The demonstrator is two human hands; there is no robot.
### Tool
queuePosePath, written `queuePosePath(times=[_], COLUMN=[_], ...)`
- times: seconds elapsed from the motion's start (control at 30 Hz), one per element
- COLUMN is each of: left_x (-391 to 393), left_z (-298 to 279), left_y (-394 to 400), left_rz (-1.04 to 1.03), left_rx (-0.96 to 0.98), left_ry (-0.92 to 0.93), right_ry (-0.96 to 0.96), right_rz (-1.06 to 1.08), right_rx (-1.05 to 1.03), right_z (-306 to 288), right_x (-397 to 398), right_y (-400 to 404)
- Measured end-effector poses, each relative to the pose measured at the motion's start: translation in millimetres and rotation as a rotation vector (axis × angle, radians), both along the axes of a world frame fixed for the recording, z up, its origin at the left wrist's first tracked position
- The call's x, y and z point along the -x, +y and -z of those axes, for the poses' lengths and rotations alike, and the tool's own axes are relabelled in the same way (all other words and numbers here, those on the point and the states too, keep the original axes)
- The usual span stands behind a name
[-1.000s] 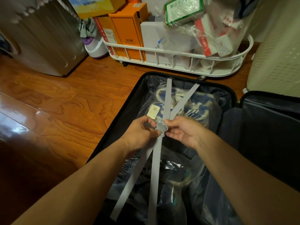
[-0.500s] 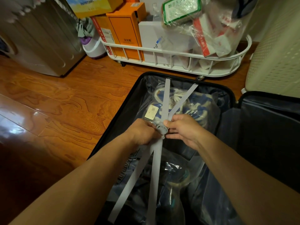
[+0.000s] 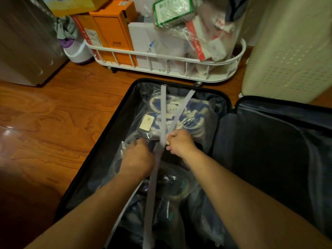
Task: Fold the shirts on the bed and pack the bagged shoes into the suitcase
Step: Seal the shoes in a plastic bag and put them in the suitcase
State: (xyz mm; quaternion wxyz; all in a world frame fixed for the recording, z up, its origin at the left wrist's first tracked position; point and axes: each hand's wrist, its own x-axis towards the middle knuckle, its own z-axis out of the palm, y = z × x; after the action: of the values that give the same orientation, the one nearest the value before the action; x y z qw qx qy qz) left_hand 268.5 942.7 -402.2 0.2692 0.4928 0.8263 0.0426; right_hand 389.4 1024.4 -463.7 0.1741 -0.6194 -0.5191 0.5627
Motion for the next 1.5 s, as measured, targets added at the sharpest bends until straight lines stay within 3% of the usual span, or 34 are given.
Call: queuePosePath(times=[0.17,0.33,0.4,0.57,0.73,0.83,0.93,1.13,1.3,1.4,1.5], left_x=[-29,-68,-86,-132,-157,-155,-145,-110,-113,-123,-132], left_z=[21,-16,-43,-86,-73,-32,-5,34,24,17,25], left_y=[-67,-125,-133,-171,-225,-252,-276,-291,-278,-267,-262], left_rz=[0.255,0.448,0.52,0.696,0.706,0.548,0.318,0.134,0.096,0.105,0.107], left_rx=[0.045,0.259,0.307,0.24,0.363,0.403,0.37,0.402,0.361,0.282,0.256], left_ry=[-0.046,-0.175,-0.174,-0.107,-0.115,-0.188,-0.242,-0.294,-0.404,-0.448,-0.481], right_ry=[-0.364,-0.804,-0.934,-1.219,-1.051,-0.808,-0.588,-0.599,-0.474,-0.496,-0.6], right_rz=[-0.102,-0.631,-0.753,-0.719,-0.695,-0.617,-0.516,-0.375,-0.157,-0.249,-0.597], right_rx=[-0.101,0.113,0.124,0.136,0.089,-0.03,-0.016,-0.135,-0.017,-0.095,-0.426], right_z=[-1,-88,-137,-213,-196,-147,-86,-7,15,14,6], right_x=[-95,-227,-275,-366,-363,-324,-270,-194,-187,-194,-204], right_y=[-45,-129,-161,-216,-243,-260,-285,-296,-300,-302,-306])
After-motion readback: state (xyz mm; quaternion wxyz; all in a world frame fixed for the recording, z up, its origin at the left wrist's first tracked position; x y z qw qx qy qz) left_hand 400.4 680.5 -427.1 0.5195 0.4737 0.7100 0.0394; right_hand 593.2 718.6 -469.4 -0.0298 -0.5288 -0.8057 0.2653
